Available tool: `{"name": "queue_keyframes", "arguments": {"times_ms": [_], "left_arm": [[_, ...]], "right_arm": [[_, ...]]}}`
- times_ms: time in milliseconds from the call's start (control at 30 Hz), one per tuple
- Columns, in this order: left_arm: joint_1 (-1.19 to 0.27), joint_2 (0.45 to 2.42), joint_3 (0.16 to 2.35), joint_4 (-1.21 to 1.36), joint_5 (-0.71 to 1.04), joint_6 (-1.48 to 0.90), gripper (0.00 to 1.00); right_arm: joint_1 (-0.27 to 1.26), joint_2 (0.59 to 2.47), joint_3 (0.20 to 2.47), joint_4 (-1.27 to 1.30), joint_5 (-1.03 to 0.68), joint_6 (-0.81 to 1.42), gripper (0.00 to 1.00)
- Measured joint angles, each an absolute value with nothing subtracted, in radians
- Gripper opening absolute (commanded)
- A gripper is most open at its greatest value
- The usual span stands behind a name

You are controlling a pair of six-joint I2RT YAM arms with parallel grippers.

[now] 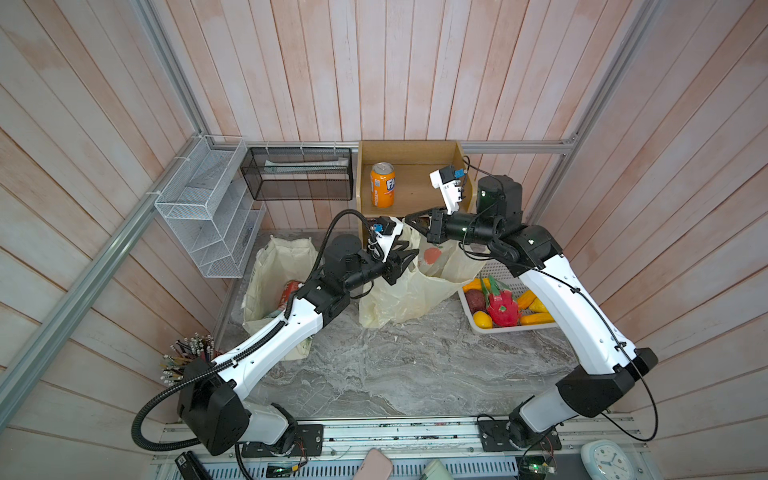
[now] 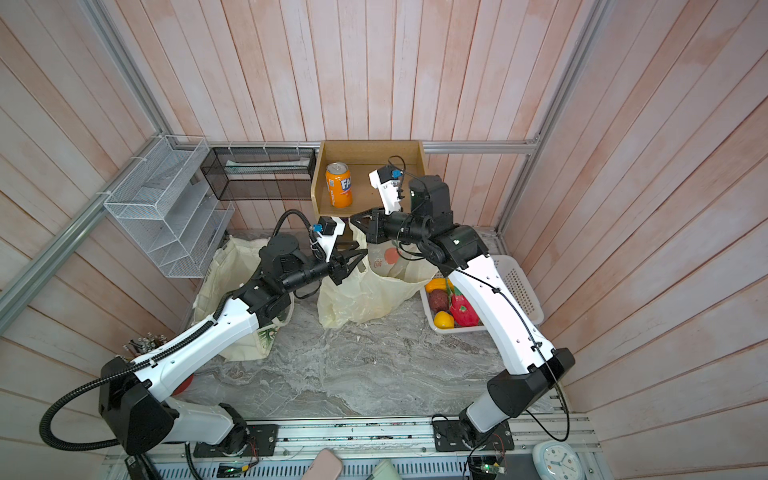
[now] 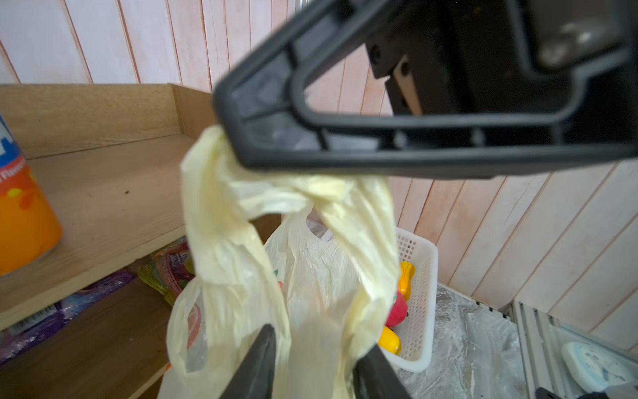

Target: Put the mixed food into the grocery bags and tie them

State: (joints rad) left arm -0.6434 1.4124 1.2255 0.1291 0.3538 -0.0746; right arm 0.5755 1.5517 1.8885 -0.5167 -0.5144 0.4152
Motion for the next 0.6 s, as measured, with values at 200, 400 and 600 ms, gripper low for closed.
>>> {"name": "queue_keyframes", "arguments": {"times_ms": [200, 400, 600], "left_arm": [[-0.643, 1.433, 1.224, 0.194, 0.356, -0.132, 0.05], [-0.643, 1.441, 1.222, 0.231, 0.366, -0.162, 0.0], [-0.62, 1.441, 1.221, 0.22, 0.452, -0.17, 0.0]], "right_arm": [[0.575, 1.514, 1.815, -0.43, -0.511, 0.473, 0.0], [0.572, 1.513, 1.815, -0.403, -0.488, 0.487, 0.39], [0.49, 1.494, 1.816, -0.4, -0.493, 0.426, 0.74]]}}
